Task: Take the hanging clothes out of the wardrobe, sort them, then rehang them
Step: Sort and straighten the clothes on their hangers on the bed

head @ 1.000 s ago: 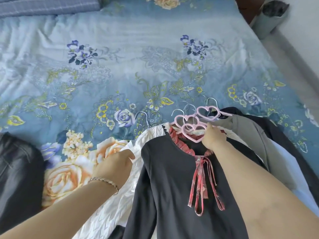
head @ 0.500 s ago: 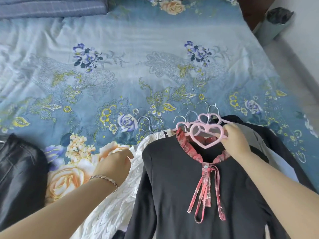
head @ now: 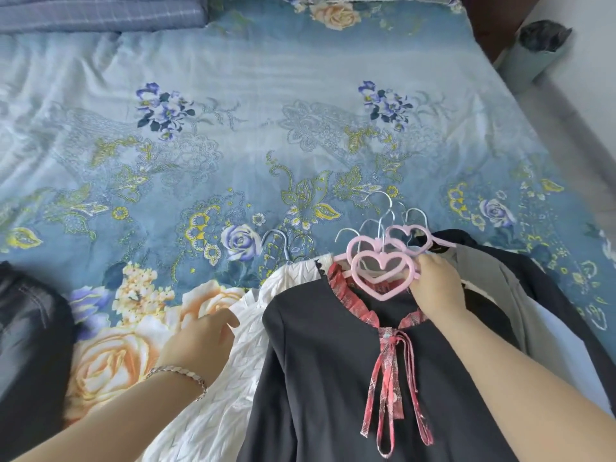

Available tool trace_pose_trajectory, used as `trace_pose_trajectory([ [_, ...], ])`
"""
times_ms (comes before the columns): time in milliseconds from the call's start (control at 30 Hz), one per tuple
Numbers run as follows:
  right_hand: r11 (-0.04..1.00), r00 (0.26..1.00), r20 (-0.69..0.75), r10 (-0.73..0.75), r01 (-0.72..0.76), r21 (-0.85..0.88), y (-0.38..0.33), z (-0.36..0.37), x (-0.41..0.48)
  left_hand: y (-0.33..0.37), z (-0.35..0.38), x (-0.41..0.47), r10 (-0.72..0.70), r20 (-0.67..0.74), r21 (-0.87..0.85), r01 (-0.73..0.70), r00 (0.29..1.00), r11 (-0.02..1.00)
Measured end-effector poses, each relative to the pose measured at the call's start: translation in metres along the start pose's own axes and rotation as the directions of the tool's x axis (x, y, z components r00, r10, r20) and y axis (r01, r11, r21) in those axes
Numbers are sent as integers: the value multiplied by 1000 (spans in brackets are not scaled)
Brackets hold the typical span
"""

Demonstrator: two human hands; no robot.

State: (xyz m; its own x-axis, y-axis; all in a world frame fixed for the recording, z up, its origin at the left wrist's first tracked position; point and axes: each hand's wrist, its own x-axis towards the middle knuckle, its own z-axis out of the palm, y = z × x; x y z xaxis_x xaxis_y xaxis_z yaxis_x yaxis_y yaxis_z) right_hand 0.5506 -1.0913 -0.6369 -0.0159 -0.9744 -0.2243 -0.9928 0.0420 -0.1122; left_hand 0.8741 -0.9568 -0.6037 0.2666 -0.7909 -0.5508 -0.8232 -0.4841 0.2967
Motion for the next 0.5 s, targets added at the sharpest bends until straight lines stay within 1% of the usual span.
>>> trace_pose_trajectory([
  [67,997,999,-18,-37,39,62,-1,-28,-26,2,-10,-12,27,-22,10,-26,999,1000],
  [133,998,998,28,-57,57,17,-3,-55,-50,7,-26,-27,51,-61,-13,-52,997,999],
  [167,998,998,27,-53,54,-12,-4,-68,-61,9,-34,-34,79,-77,-43,-83,994,996],
  [200,999,999,10,-46,46,-27,-7,-82,-72,13,-44,-44,113,-81,-77,-119,990,990],
  [267,998,996,-67,-54,55,11,-19,-115,-95,20,-65,-67,220,-84,-118,-229,972,966],
  [333,994,986,-146,-81,90,55,-35,-151,-120,30,-87,-94,349,-90,-83,-356,933,931],
  [400,989,974,-187,-126,137,51,-58,-188,-148,40,-110,-125,419,-169,-28,-429,892,903],
  [467,981,960,-212,-181,190,23,-86,-224,-181,43,-133,-158,425,-315,-55,-464,848,884],
  [500,976,952,-226,-207,217,21,-100,-239,-197,41,-145,-174,418,-356,-75,-471,836,879],
])
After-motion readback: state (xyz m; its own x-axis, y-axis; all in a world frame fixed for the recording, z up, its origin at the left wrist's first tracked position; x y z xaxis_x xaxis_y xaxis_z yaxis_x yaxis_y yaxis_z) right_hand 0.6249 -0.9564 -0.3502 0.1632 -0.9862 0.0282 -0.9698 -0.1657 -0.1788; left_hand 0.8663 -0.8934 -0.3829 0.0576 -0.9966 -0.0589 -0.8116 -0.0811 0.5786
